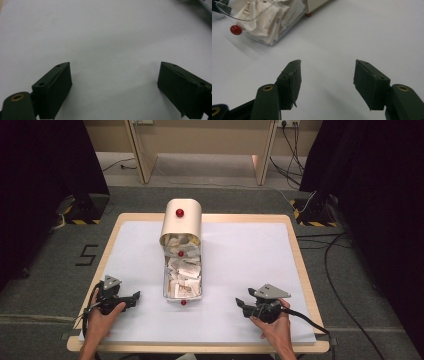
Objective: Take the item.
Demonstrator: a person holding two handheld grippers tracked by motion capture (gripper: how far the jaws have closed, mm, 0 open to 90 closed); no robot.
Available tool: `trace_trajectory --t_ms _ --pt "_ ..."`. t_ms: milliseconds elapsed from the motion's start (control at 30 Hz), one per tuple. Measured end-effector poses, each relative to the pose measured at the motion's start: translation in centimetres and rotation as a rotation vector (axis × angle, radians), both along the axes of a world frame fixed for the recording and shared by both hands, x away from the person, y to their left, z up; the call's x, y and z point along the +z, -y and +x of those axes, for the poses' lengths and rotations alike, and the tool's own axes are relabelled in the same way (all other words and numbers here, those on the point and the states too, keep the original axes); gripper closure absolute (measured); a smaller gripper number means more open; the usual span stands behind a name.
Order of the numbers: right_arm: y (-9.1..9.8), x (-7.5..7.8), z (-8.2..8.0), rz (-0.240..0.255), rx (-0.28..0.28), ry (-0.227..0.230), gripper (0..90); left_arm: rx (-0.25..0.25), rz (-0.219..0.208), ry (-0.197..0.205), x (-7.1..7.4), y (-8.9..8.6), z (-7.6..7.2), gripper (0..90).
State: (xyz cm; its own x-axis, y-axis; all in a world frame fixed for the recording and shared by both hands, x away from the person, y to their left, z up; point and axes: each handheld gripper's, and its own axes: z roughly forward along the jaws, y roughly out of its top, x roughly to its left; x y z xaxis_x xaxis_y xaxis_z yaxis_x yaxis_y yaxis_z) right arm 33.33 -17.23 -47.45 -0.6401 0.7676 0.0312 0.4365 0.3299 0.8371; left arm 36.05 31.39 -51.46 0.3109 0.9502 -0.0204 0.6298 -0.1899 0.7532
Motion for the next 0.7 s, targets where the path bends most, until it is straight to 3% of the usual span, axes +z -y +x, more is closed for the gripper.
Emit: trace_trajectory --t_ms 167,333,467,700 --pt "-1.9 0.9 0.1 -0.022 0.05 0.031 43.5 0.0 0.0 0.0 0.0 0.0 0.0 11.3" --pt "-3.9 1.8 0.3 -0.006 0.104 0.051 47.7 0.001 -0.002 0.001 0.0 0.0 0.0 11.2" --pt "-4.4 1.9 0.5 0.02 0.113 0.042 48.6 0.0 0.0 -0.001 0.0 0.0 0.0 11.3" --pt "-6.2 3.1 1.0 0.028 0.16 0.066 51.0 0.003 -0.005 0.002 0.0 0.0 0.0 11.2"
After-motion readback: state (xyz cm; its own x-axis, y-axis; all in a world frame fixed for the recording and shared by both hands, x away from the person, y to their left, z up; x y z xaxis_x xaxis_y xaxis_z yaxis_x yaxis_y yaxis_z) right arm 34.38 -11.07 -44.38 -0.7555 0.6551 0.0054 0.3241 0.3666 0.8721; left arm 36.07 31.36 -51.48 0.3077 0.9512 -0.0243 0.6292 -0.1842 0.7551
